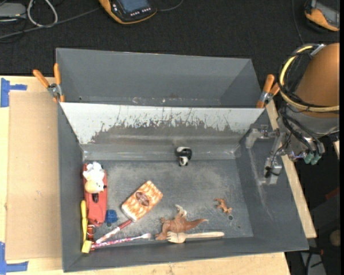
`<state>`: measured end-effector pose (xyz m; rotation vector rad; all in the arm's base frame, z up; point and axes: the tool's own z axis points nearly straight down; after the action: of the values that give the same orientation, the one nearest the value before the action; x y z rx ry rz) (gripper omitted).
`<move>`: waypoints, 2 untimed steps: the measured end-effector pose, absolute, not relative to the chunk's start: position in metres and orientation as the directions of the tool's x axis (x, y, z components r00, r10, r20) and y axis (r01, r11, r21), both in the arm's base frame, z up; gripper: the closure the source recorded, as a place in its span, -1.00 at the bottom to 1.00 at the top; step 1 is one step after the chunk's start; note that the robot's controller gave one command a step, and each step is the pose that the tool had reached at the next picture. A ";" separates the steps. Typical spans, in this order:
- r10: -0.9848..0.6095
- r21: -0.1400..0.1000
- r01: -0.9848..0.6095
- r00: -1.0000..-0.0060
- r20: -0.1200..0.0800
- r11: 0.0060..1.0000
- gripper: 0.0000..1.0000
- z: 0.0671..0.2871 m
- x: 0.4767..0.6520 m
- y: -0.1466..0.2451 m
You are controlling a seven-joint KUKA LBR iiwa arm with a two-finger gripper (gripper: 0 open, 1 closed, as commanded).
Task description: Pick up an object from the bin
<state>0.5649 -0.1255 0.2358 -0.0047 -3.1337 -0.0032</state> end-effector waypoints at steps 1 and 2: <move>0.000 0.001 0.000 -1.000 0.000 1.000 -1.00 0.241 0.566 -0.125; -0.008 0.001 -0.008 -1.000 0.000 1.000 -1.00 0.171 0.517 -0.114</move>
Offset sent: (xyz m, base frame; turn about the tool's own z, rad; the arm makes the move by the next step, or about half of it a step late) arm -0.0560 0.0123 -0.0754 -0.0149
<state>0.5173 -0.1136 0.1715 0.0128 -3.1417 -0.0017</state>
